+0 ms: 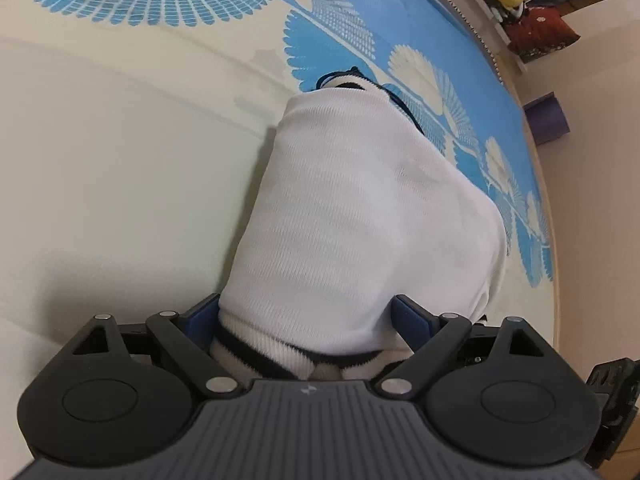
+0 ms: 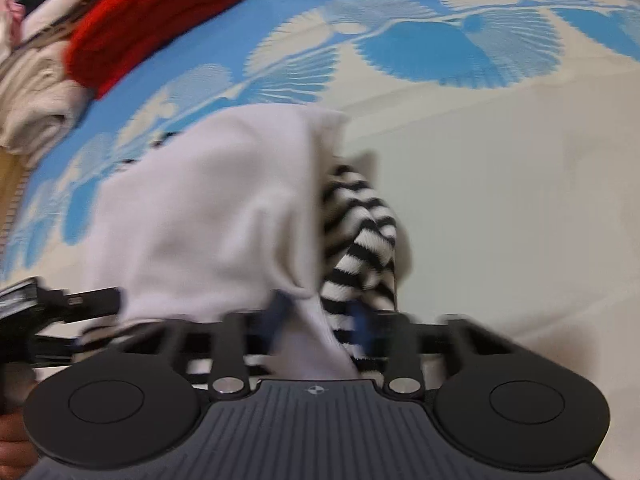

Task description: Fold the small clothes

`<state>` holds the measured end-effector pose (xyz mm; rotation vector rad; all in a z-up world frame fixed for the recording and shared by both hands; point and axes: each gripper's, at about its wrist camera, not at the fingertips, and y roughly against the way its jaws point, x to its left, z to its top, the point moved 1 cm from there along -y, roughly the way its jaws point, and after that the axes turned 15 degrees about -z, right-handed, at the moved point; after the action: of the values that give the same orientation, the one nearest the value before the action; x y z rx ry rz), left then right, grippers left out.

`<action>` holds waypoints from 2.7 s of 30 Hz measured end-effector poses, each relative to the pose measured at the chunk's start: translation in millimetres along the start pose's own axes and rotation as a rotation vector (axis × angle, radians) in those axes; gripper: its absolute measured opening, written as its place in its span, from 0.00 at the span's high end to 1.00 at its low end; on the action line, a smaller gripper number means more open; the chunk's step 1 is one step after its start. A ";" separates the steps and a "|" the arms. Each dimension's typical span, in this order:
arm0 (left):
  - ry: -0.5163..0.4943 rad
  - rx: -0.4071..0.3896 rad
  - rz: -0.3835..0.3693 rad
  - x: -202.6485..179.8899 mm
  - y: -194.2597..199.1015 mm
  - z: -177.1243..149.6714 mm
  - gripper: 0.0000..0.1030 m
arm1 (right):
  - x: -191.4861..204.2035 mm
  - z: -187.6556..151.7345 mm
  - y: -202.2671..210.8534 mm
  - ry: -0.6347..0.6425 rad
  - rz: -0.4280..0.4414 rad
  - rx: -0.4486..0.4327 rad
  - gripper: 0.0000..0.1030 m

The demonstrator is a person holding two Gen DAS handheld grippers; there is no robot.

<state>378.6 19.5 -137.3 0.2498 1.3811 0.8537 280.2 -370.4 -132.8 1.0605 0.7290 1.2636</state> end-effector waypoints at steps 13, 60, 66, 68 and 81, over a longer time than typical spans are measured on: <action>-0.236 -0.280 0.124 -20.6 92.0 32.6 0.44 | 61.5 16.8 23.6 -0.094 0.200 -0.215 0.93; -0.589 -0.382 0.348 -120.9 208.8 -219.4 0.10 | 61.8 -153.8 206.9 0.189 -0.091 -0.509 0.16; -0.551 -0.356 0.407 -114.4 192.9 -224.8 0.10 | 73.0 -164.7 199.4 0.249 -0.112 -0.474 0.16; -0.536 -0.364 0.405 -112.4 193.8 -222.9 0.10 | 75.1 -167.3 199.0 0.262 -0.113 -0.470 0.16; -0.584 -0.352 0.391 -115.0 186.5 -225.2 0.10 | 83.2 -166.8 195.4 0.267 -0.092 -0.474 0.15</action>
<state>105.0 0.8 16.0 0.4617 0.6296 1.2127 70.2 -257.8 -5.8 0.4743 0.6248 1.4227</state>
